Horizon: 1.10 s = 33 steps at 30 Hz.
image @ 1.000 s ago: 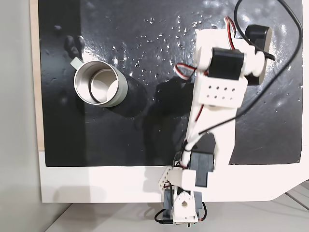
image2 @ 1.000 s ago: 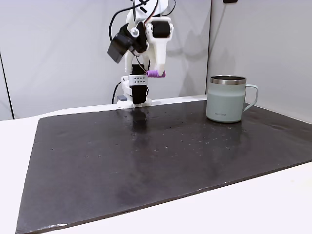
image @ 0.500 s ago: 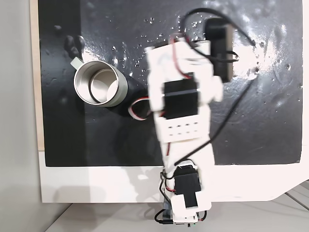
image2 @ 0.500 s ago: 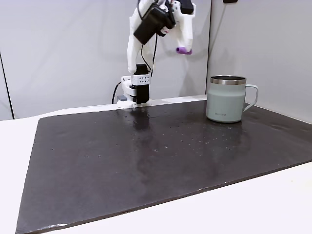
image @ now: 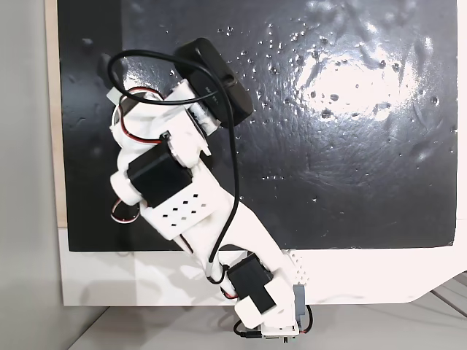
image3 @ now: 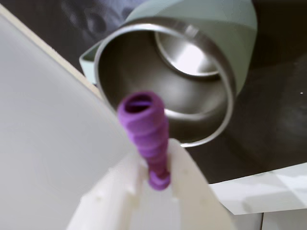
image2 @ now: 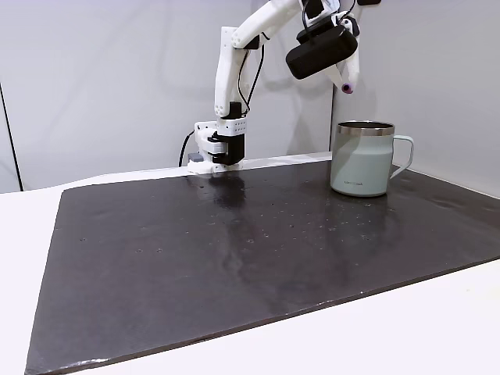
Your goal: Grasp a pengrip and put it in the cup.
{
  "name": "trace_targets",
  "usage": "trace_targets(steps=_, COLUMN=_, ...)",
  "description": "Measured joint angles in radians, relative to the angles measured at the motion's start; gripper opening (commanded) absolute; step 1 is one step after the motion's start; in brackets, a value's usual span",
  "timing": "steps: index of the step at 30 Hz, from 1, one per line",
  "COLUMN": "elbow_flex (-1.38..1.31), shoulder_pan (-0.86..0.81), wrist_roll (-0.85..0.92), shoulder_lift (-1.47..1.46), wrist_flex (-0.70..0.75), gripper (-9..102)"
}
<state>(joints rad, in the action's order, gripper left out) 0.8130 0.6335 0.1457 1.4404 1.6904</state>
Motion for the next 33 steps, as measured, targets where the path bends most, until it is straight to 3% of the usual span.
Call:
trace_targets(steps=11, elbow_flex=-0.115, shoulder_pan=0.060, wrist_roll=0.032, shoulder_lift=-0.110, wrist_flex=0.000, gripper=1)
trace_targets(steps=16, elbow_flex=-0.115, shoulder_pan=0.066, wrist_roll=0.032, shoulder_lift=-0.114, wrist_flex=0.000, gripper=30)
trace_targets(steps=20, elbow_flex=-0.115, shoulder_pan=0.063, wrist_roll=0.034, shoulder_lift=-0.114, wrist_flex=0.000, gripper=38)
trace_targets(steps=33, elbow_flex=-0.115, shoulder_pan=0.064, wrist_roll=0.034, shoulder_lift=-0.114, wrist_flex=0.000, gripper=38)
